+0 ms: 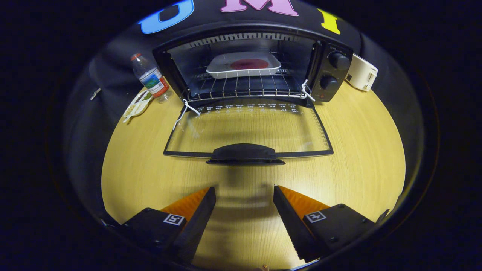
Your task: Open the toaster oven, put the food inside, and close the toaster oven door.
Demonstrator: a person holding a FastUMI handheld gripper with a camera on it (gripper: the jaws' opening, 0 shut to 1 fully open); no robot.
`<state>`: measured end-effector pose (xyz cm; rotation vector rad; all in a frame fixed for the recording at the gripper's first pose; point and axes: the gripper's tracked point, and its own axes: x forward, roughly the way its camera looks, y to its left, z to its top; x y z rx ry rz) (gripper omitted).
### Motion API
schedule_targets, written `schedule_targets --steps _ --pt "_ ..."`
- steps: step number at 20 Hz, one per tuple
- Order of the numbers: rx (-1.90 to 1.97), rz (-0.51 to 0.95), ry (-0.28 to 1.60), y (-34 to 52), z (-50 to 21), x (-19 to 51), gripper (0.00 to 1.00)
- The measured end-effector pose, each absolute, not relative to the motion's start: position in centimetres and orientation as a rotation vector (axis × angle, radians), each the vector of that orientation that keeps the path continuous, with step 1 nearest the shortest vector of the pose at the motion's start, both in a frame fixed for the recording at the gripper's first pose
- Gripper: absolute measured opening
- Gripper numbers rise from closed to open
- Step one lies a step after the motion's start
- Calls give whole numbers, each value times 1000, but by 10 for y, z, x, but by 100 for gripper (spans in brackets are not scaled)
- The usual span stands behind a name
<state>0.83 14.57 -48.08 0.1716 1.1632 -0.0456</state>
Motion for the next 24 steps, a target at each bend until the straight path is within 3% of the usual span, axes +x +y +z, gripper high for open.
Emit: schedule_targets --steps 7,12,17,21,24 --pt "170 -137 1134 130 -499 35 100" --pt "105 -124 1124 130 -499 38 100" --pt "92 -79 1003 127 -451 47 99" --pt "106 -85 801 116 -403 82 99" --pt "111 -104 791 111 -400 81 99"
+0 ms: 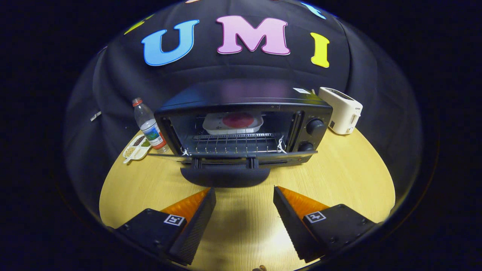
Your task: Open the toaster oven, put the food inside, and close the toaster oven door.
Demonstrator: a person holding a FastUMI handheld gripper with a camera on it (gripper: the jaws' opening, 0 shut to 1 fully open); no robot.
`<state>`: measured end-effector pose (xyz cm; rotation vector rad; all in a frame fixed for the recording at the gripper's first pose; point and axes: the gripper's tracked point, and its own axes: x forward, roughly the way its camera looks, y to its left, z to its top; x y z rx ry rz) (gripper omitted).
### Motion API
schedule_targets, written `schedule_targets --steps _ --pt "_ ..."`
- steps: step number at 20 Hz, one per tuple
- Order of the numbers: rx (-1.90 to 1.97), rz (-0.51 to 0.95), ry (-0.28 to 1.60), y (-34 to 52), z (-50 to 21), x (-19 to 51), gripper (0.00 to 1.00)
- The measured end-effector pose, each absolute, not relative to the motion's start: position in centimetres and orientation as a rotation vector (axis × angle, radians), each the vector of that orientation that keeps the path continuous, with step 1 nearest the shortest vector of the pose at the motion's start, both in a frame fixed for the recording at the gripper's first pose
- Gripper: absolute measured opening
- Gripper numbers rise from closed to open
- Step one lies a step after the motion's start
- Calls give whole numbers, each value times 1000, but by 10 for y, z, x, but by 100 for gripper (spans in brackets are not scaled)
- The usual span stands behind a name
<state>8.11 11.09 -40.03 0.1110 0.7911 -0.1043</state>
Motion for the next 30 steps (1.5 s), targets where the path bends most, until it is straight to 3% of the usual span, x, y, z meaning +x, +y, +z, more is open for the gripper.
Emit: schedule_targets --steps 11,15,24,30 --pt "79 -59 811 117 -410 74 100" --pt "75 -42 745 108 -384 82 100" --pt "50 -151 356 -24 -185 86 100" --pt "83 -217 94 -81 -54 46 100"
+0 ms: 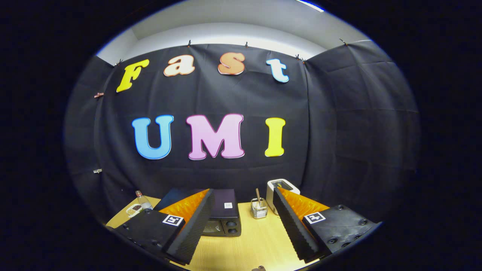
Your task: Open the toaster oven, put the food inside, and close the toaster oven door.
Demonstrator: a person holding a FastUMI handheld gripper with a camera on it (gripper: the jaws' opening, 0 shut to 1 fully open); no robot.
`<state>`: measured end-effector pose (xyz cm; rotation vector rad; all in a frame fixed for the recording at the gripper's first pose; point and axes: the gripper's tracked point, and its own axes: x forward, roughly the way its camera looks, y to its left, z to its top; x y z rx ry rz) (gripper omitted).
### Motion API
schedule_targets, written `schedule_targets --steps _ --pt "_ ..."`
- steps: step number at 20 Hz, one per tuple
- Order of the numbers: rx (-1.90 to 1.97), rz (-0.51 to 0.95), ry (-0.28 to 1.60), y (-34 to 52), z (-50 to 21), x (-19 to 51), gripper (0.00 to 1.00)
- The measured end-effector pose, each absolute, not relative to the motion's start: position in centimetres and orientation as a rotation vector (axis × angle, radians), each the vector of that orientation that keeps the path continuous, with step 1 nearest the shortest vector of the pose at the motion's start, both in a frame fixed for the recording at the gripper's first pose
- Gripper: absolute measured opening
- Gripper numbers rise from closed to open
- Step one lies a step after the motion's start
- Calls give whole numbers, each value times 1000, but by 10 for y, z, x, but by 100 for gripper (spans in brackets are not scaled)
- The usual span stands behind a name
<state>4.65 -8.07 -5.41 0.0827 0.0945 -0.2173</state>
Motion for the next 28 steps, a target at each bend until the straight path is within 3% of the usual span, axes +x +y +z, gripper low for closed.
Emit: schedule_targets --steps 10,28 --pt "62 -166 -16 -89 12 -5 98" --pt "53 -156 -16 -100 12 5 98"
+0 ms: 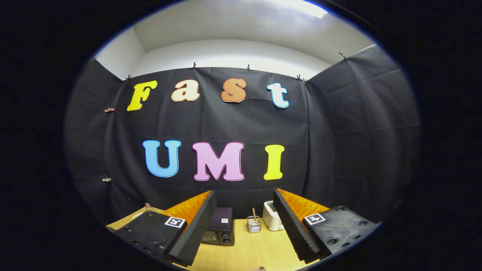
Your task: Open the toaster oven, put the food inside, and close the toaster oven door.
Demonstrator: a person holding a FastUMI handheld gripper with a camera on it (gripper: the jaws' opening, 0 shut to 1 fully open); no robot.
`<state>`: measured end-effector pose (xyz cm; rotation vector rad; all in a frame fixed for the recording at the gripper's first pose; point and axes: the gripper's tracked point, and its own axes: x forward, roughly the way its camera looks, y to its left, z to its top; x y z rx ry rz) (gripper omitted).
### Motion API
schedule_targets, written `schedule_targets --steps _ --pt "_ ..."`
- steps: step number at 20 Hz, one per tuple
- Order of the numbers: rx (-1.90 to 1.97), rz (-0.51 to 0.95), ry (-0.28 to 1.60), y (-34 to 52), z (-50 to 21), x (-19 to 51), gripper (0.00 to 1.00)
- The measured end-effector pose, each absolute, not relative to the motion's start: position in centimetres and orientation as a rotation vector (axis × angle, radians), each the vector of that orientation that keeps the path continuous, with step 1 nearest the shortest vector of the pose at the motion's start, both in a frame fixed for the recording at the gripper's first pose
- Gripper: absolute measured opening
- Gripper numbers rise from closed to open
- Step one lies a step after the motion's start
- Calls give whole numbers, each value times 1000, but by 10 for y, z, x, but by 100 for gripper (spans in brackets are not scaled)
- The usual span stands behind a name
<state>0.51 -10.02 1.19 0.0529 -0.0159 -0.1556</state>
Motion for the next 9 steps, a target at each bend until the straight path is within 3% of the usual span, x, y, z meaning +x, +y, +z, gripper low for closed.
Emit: schedule_targets --steps 9 --pt "74 -173 -14 -104 12 2 98"
